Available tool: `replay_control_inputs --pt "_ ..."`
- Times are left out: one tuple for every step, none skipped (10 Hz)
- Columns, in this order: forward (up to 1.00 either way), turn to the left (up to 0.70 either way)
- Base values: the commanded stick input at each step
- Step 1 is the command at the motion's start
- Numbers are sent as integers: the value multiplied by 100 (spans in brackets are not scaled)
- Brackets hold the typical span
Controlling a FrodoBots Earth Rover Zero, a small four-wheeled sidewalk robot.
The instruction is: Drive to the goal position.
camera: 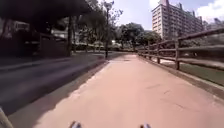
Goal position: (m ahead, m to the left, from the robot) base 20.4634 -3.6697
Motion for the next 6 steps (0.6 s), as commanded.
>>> replay_control_inputs --pt "70 -4" --pt "70 -33" --pt "70 -32" --pt "70 -14" --pt "70 0" --pt "70 0"
